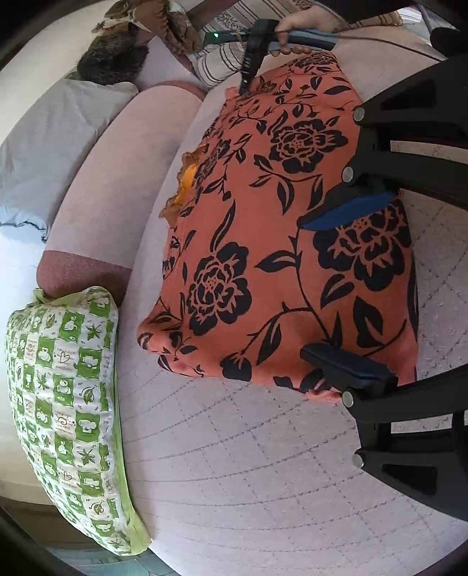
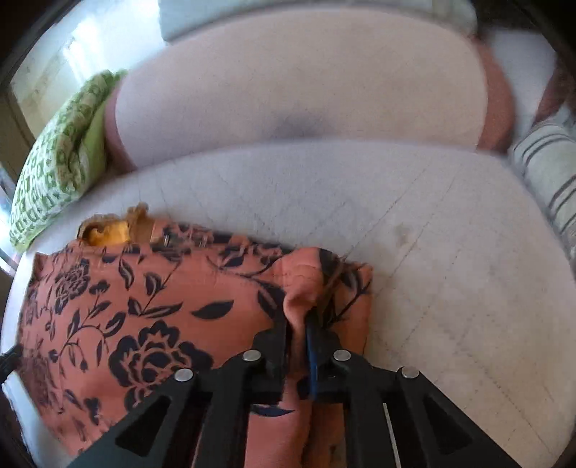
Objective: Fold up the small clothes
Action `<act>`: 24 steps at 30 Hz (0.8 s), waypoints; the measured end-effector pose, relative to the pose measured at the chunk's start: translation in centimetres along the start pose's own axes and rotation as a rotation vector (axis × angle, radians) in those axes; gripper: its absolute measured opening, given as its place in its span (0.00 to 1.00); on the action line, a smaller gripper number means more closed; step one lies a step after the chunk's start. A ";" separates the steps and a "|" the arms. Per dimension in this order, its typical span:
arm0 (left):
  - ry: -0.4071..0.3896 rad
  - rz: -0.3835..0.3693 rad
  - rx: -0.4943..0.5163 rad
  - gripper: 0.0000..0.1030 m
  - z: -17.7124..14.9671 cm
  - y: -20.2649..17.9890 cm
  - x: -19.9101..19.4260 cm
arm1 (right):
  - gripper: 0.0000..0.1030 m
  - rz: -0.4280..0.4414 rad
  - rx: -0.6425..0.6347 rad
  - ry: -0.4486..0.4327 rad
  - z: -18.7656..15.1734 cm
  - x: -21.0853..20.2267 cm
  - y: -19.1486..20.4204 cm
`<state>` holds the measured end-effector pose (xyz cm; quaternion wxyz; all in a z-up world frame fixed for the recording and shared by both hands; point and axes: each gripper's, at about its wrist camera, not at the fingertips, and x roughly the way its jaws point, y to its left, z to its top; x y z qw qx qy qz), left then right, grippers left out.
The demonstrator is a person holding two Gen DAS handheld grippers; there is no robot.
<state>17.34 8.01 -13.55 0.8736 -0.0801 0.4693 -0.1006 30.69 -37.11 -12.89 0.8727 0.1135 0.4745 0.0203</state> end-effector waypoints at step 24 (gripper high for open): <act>-0.067 -0.018 -0.480 0.76 -3.7 6.6 -5.8 | 0.90 0.344 0.573 -0.040 -16.0 -10.4 -3.6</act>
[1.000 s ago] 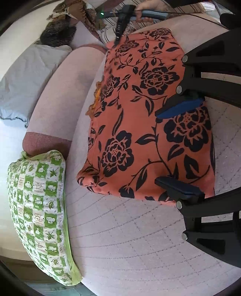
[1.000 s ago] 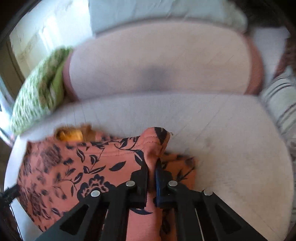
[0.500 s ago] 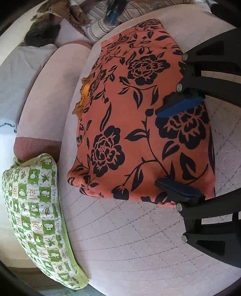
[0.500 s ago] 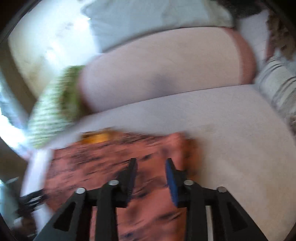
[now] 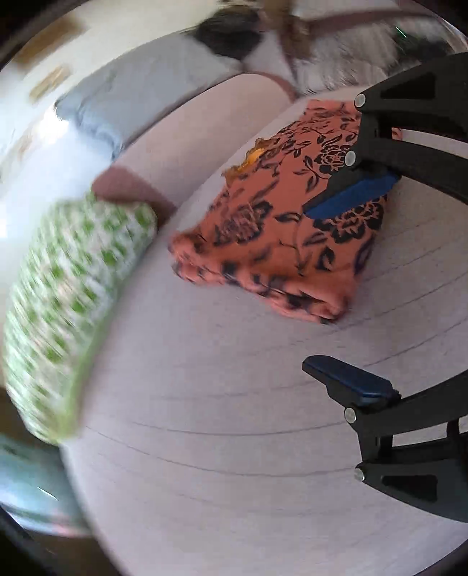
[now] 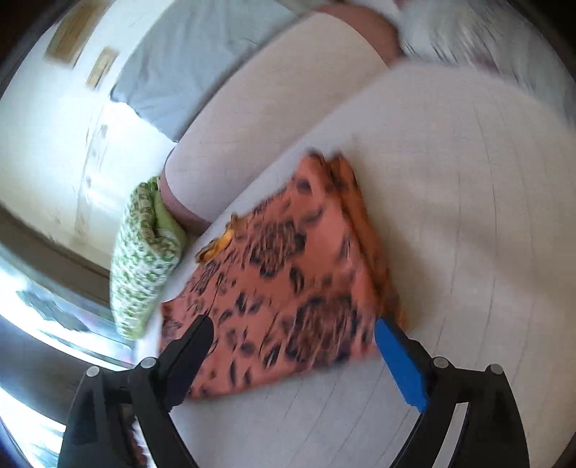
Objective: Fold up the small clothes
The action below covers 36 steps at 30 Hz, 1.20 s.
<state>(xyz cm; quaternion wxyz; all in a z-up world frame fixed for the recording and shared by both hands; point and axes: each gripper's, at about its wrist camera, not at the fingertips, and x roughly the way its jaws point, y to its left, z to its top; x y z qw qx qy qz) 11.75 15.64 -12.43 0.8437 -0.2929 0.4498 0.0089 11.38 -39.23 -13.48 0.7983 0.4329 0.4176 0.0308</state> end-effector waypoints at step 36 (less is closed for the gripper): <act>0.091 0.132 0.053 0.46 -10.5 5.1 -8.8 | 0.28 -0.144 0.068 0.041 -10.7 -8.7 -5.3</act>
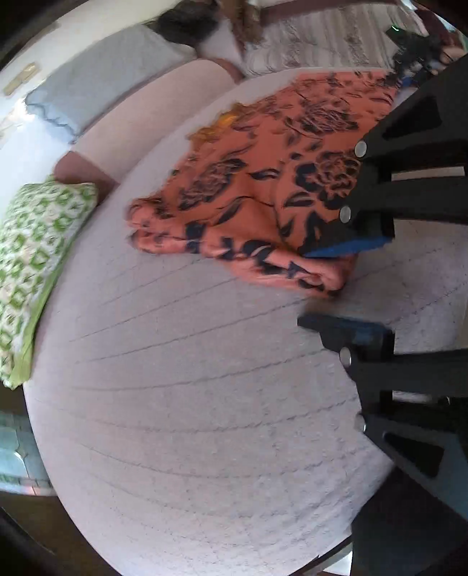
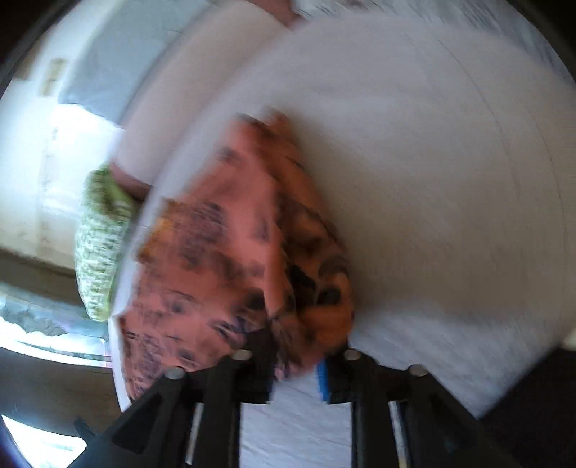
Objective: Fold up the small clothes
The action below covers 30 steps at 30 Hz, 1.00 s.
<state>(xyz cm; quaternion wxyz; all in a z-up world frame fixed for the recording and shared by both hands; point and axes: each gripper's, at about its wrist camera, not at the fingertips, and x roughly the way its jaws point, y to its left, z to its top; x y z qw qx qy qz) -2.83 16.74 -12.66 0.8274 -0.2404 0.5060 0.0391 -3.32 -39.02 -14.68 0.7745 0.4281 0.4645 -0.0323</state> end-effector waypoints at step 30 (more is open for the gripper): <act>-0.085 -0.048 0.471 0.64 1.3 -13.5 4.0 | 0.33 -0.202 -0.458 -0.126 13.0 6.0 8.0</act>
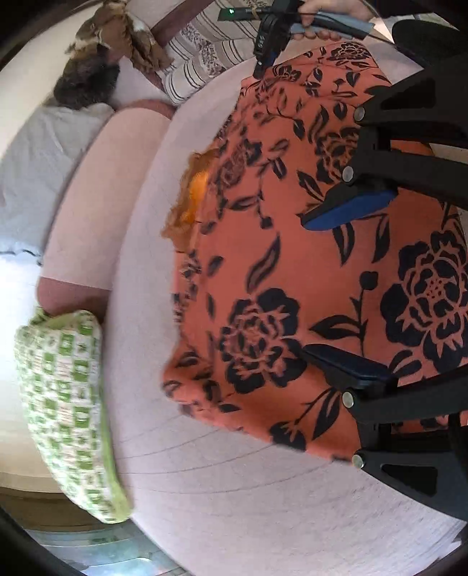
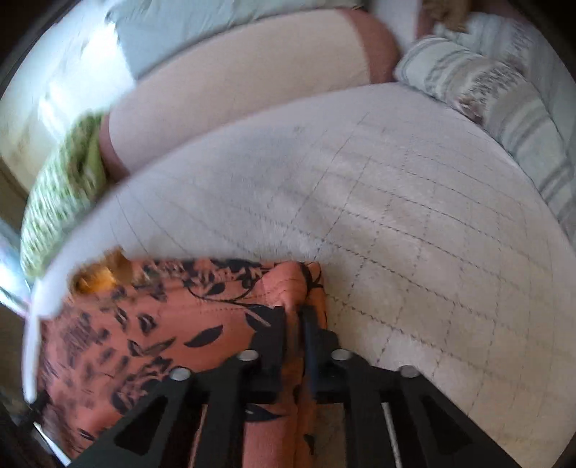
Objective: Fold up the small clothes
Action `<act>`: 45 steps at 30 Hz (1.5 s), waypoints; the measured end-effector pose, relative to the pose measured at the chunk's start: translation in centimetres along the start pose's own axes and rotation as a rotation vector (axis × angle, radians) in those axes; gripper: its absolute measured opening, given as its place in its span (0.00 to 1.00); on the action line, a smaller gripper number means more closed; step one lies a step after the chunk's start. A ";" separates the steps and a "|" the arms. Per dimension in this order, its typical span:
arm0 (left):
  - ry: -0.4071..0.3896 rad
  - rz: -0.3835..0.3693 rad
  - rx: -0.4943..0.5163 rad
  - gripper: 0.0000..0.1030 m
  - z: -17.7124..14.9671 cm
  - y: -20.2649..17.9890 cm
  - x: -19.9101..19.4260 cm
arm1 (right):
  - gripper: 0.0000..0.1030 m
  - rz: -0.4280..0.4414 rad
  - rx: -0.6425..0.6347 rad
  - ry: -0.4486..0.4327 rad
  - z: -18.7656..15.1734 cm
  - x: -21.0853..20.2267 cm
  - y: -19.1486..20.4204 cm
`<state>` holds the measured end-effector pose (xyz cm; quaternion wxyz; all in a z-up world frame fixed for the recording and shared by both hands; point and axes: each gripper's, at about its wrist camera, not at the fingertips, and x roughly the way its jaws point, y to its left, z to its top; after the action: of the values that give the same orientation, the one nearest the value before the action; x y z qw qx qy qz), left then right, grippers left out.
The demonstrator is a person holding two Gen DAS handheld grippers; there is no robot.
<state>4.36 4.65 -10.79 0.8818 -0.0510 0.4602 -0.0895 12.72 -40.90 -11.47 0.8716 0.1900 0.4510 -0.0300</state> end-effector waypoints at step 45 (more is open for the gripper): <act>0.046 0.035 0.122 0.69 0.8 -0.8 4.6 | 0.05 0.076 0.106 0.137 -0.2 3.1 -2.7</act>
<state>7.50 2.95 -13.90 0.8738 0.0128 0.4750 -0.1030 13.78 -42.95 -14.90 0.8278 0.2545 0.4999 -0.0078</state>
